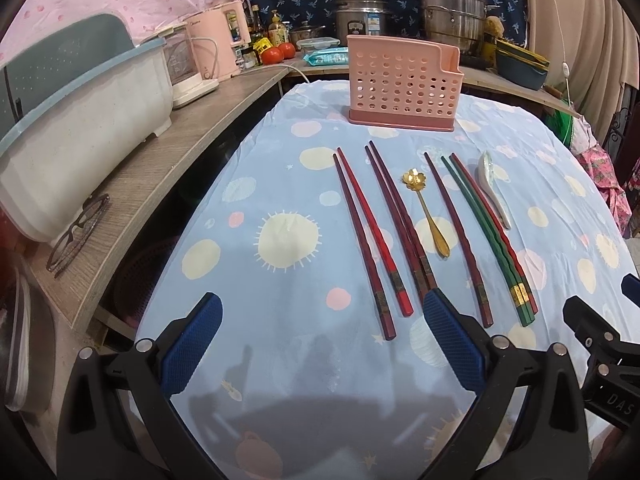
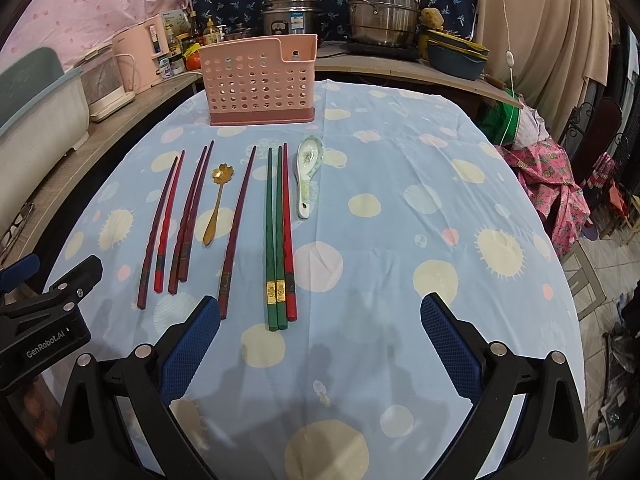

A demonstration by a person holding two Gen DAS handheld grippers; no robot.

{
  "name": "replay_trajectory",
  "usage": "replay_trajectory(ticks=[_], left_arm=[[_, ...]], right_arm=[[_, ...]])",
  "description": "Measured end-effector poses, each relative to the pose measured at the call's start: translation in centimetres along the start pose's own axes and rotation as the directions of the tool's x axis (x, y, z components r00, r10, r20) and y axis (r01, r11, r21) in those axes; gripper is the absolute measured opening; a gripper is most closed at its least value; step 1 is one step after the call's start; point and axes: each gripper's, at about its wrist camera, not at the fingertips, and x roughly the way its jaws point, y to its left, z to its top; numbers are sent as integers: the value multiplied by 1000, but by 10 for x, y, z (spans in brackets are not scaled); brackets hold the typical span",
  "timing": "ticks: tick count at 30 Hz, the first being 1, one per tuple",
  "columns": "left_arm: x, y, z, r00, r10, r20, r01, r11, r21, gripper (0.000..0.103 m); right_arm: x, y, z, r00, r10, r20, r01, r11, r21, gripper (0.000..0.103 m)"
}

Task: Organize utensils
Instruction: 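Grasp the white ceramic spoon with the right tool while the left tool grasps a dark red chopstick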

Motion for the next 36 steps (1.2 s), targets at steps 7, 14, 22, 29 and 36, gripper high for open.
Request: replay_trajectory(ticks=[7,14,22,29,36], left_arm=[[27,8,4,996,-5,-90,1,999,-42,96],[47,5,11,993,-20,-117,15,999,-46,95],[78,1,12,983,-31,-183,23,999,-49,83],[88,4,14,978,-43,-204,31,997,-64,73],[94,10,18,979,-34,-201,21,997,-69,68]], right_arm=[[11,-6,3,1000,-12,-20,13,1000,25,96],[19,-6,7,999,-18,-29,19,1000,19,96],[30,-9,10,999,-14,-53,15,1000,24,96],[42,-11,14,997,-5,-75,7,999,32,96],[55,-16,25,997,-7,-74,10,999,49,96]])
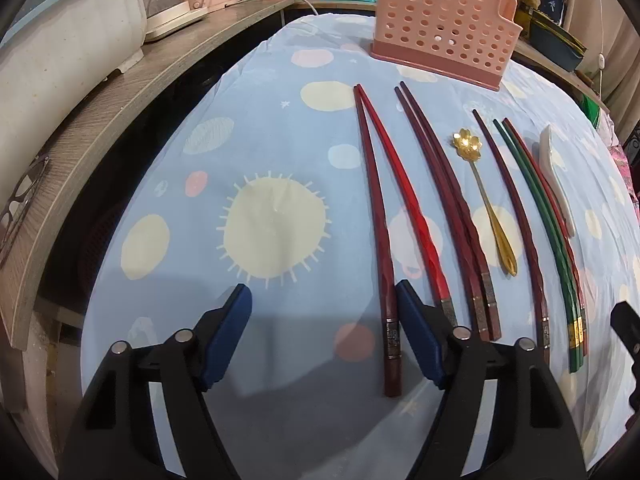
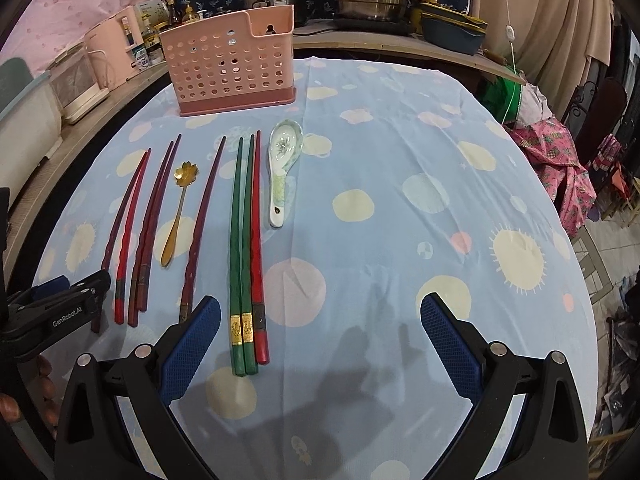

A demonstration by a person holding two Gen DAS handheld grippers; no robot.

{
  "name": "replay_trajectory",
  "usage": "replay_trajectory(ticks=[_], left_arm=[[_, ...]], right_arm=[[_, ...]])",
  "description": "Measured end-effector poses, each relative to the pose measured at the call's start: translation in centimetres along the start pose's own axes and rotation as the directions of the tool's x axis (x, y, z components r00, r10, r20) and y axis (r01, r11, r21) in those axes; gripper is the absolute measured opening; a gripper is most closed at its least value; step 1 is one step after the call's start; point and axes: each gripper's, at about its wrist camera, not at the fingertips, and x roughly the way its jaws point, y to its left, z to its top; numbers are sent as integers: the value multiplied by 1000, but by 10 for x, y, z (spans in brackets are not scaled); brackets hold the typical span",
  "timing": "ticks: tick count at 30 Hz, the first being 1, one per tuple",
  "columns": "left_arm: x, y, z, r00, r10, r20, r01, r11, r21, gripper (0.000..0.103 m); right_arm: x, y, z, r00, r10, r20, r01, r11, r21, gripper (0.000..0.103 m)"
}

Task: Organize utensils
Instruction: 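Grasp the white ceramic spoon with the right tool while the left tool grasps a dark red chopstick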

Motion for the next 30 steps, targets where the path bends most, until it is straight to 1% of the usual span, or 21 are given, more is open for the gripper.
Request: replay_trajectory(ticks=[3,6,7,9,11,12,14,15,17,20,22,26,30], left_arm=[[0,1,2,1000,0,3,0,1000,-1,64],[1,1,4,1000,4,9,-4,1000,12,58],[1,1,5,1000,3,11,-3,1000,16,56],[2,1,7,1000,0,10,0,1000,16,55],[3,2,9,1000,-1,10,1,1000,15,55],[4,1,9,1000,0,11,0,1000,15,55],[4,1,9,1000,0,12,0,1000,16,55],[4,1,10,1000,0,14,0,1000,16,55],[5,1,12,1000,-1,17,0,1000,16,55],[6,1,12,1000,3,23,-4,1000,15,55],[6,0,12,999,8,32,-8,1000,17,55],[7,-1,11,999,8,47,-9,1000,15,56],[6,0,9,998,7,60,-7,1000,10,56]], right_arm=[[6,-1,10,1000,-2,13,2,1000,9,96],[14,-1,22,1000,1,22,-1,1000,7,91],[17,0,26,1000,6,24,-6,1000,5,86],[23,2,35,1000,18,25,-18,1000,2,81],[32,4,43,999,38,18,-38,999,5,70],[37,6,47,999,49,10,-49,999,10,68],[45,8,54,997,77,-5,-77,997,22,57],[49,9,56,996,91,-10,-91,995,26,53],[57,10,61,993,115,-25,-114,993,42,40],[67,12,67,990,133,-41,-130,990,53,31],[73,14,68,988,144,-56,-141,989,53,27],[83,16,64,985,152,-80,-148,987,56,22],[83,13,61,986,154,-66,-151,987,53,18]])
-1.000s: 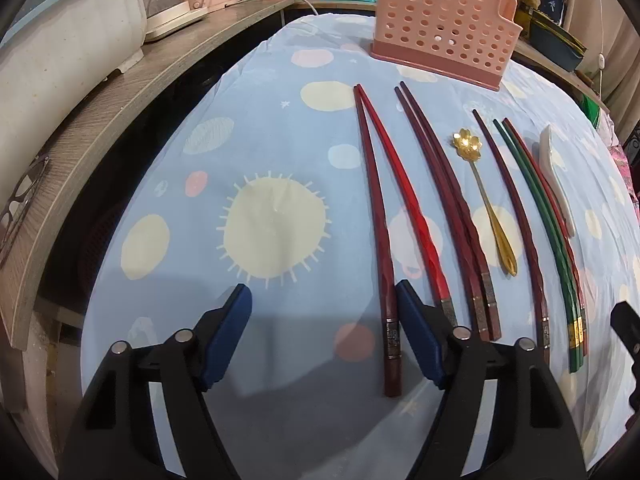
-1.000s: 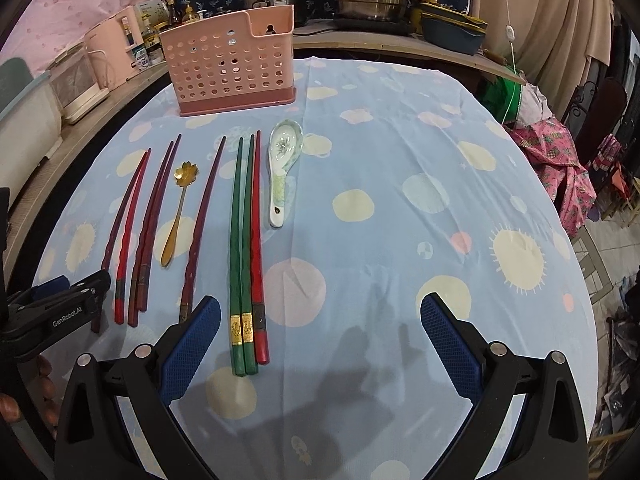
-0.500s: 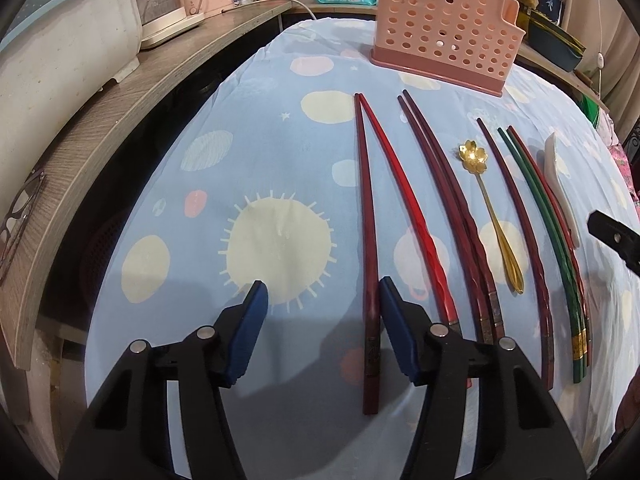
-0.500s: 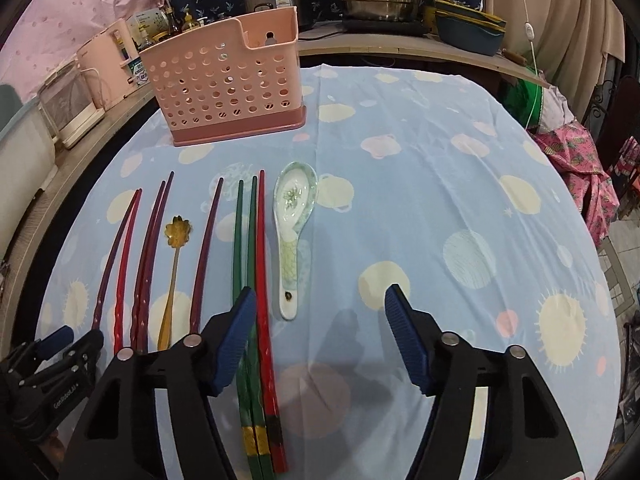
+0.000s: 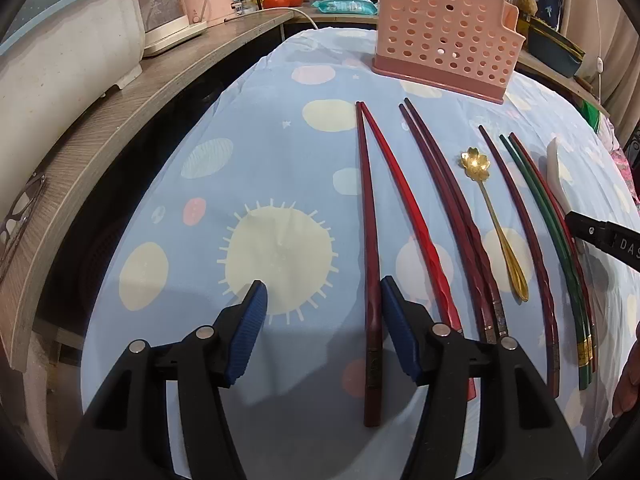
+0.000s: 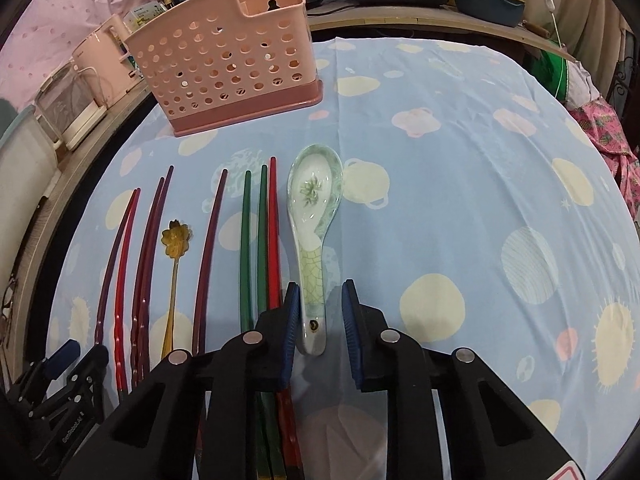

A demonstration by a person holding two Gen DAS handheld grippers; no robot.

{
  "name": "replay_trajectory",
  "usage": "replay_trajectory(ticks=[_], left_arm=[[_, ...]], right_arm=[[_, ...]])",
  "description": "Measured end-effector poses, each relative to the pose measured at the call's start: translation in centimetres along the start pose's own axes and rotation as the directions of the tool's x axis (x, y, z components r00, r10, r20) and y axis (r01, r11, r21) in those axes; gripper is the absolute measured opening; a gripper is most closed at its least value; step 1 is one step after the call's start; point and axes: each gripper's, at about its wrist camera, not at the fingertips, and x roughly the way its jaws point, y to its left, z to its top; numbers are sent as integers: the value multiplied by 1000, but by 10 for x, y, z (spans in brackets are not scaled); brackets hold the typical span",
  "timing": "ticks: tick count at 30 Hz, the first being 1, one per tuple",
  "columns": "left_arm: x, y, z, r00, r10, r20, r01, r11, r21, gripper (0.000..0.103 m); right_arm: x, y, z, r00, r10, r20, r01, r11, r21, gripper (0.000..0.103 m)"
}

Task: Organize utensils
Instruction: 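Grasp the white ceramic spoon with the right tool while the left tool grasps a dark red chopstick, then lift both items into the pink holder and open both tools to release them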

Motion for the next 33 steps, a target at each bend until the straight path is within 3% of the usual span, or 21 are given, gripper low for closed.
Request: replay_trajectory(ticks=[10,13,17,19,24,26,30,32,33], left_arm=[[-6,4,-5,999,-38,-5,38,999,-13,54],[-10,5,-9,999,-50,-7,50,999,-10,47],[-16,6,-14,997,-82,-10,82,997,-5,22],[-18,6,-17,994,-107,-15,107,994,-1,15],[-22,3,-23,992,-126,-19,126,992,1,17],[-23,3,-24,990,-137,-20,137,991,-4,22],[-24,5,-26,987,-163,-15,163,987,-18,22],[-25,8,-26,980,-197,-21,196,980,-35,7],[-25,10,-27,977,-213,-26,212,976,-42,7]], right_arm=[[-8,-4,-11,1000,-1,6,1,1000,-15,12],[-12,-6,-16,1000,2,5,-1,1000,-12,11],[-19,-9,-25,1000,0,4,0,1000,-7,11],[-22,-10,-31,1000,-3,4,3,1000,-8,11],[-28,-12,-43,1000,-10,21,10,1000,-6,11],[-29,-12,-46,1000,-13,23,13,1000,-12,11],[-32,-11,-49,1000,-9,19,10,1000,-22,11],[-35,-13,-50,1000,1,17,0,1000,-14,11],[-36,-14,-51,1000,5,16,-4,1000,-10,11]])
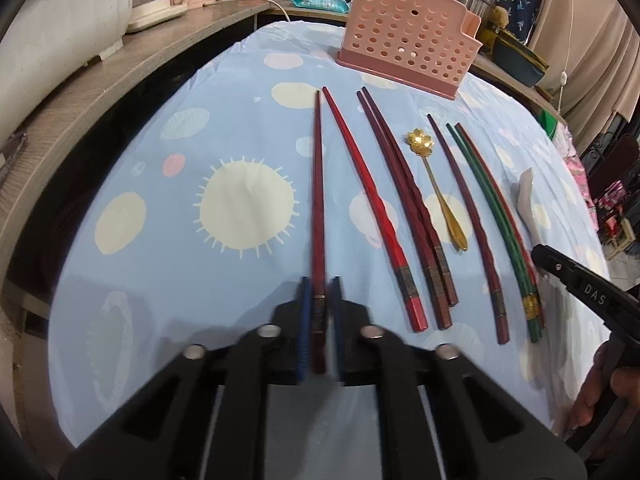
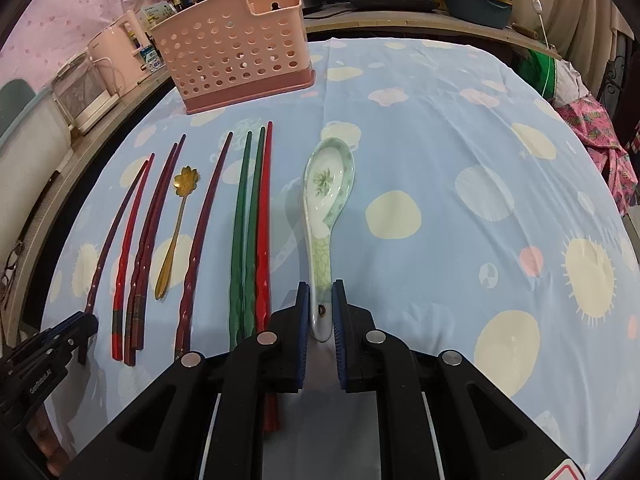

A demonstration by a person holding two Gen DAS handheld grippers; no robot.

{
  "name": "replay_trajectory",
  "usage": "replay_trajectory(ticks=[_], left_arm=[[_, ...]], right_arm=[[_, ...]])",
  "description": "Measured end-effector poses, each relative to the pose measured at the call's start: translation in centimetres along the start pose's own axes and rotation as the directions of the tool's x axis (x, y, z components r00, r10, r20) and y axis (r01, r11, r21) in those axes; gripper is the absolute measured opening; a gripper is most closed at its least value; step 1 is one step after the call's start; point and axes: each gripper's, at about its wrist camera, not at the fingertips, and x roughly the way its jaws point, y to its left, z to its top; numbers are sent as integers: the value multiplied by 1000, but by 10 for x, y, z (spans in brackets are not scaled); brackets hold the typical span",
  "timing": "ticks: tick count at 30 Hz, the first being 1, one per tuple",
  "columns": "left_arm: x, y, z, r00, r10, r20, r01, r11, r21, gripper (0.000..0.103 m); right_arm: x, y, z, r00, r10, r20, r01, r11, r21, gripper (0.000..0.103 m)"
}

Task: Organize utensils
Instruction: 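Lift both items into the pink holder and open both tools to release them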

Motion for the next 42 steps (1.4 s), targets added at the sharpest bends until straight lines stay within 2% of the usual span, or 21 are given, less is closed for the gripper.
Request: replay_trajectory(ticks=[5,10,13,16,22,29,36,42], left_arm=[[-11,2,-1,999,-34,11,34,999,-10,7],[-26,3,5,999,-28,30,29,999,-19,7],[-41,2,13,998,-9,70,9,1000,-9,7],[-58,4,29,994,-16,111,20,999,-33,7],[-87,2,64,978,-17,208,26,999,-41,7],[-108,-4,121,946,4,324,4,1000,-22,7],[-124,-5,185,904,23,428,-13,1000,-25,7],[-149,-9,243,856,-37,515,58,998,-25,7]], right_arm=[[-12,-3,-4,1000,12,8,-12,1000,9,10],[-32,-8,-1,999,27,43,-28,999,24,9],[-49,-9,7,996,39,79,-41,999,30,8],[-63,-10,18,992,49,117,-54,998,32,7],[-78,-10,42,984,76,159,-82,996,31,6],[-87,-4,76,972,109,208,-114,993,13,6],[-95,1,133,947,141,288,-146,989,-7,6],[-92,4,195,920,191,343,-206,979,7,6]])
